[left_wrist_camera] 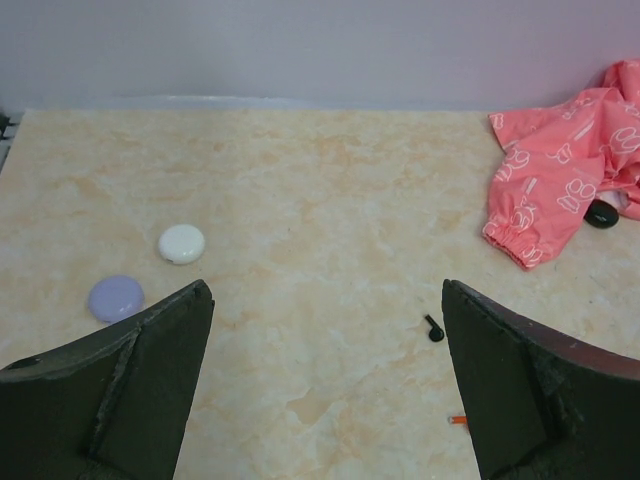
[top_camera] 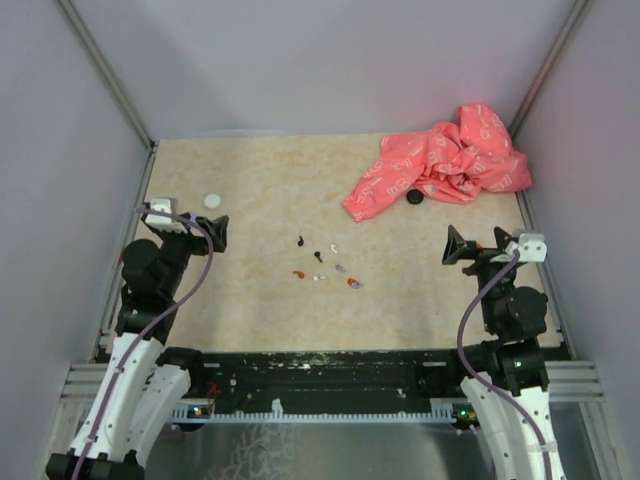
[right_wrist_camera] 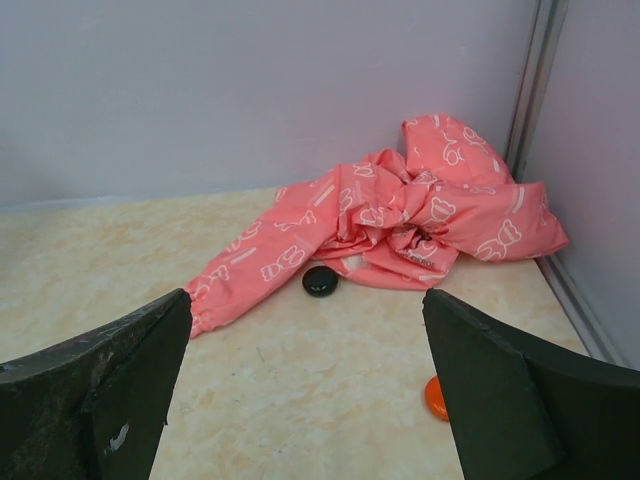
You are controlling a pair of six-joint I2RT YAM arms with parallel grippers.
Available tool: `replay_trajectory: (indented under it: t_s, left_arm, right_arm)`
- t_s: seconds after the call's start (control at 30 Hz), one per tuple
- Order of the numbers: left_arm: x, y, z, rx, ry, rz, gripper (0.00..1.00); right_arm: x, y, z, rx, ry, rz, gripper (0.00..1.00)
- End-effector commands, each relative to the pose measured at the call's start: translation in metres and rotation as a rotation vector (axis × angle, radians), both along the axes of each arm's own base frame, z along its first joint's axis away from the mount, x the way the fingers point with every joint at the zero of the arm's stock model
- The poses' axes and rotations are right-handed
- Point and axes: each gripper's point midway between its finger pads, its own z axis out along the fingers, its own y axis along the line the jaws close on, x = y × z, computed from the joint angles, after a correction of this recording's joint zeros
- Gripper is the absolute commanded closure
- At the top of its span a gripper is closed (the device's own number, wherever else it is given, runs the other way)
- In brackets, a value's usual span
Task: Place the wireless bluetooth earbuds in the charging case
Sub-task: Pick up the charging case at the center of the board.
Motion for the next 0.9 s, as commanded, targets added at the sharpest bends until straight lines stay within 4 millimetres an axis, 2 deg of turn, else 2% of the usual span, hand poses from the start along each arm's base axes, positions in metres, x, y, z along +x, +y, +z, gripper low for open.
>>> replay_trajectory:
  t_s: [0.0, 0.23, 0.43, 0.63, 0.87]
  left_arm:
    - [0.011, 0.005, 0.006, -0.027, 0.022, 0.036, 0.00]
    - [0.043, 0.016, -0.040, 0.032, 0.285, 0.123, 0.00]
    - [0.072, 0.033, -0.077, 0.061, 0.472, 0.208, 0.00]
    - [0.103, 0.067, -0.115, 0.076, 0.636, 0.310, 0.00]
    - [0.132, 0.103, -0.142, 0.116, 0.724, 0.268, 0.00]
  right_arm:
    - [-0.004, 0.000, 0.018, 0.000, -0.073, 0.008, 0.02]
    - [-0.008, 0.004, 0.019, 0.004, -0.090, 0.028, 0.02]
    - [-0.011, 0.013, 0.019, 0.001, -0.096, 0.070, 0.02]
    - [-0.014, 0.016, 0.021, 0.002, -0.109, 0.088, 0.02]
    - [-0.015, 0.022, 0.020, 0.000, -0.114, 0.116, 0.02]
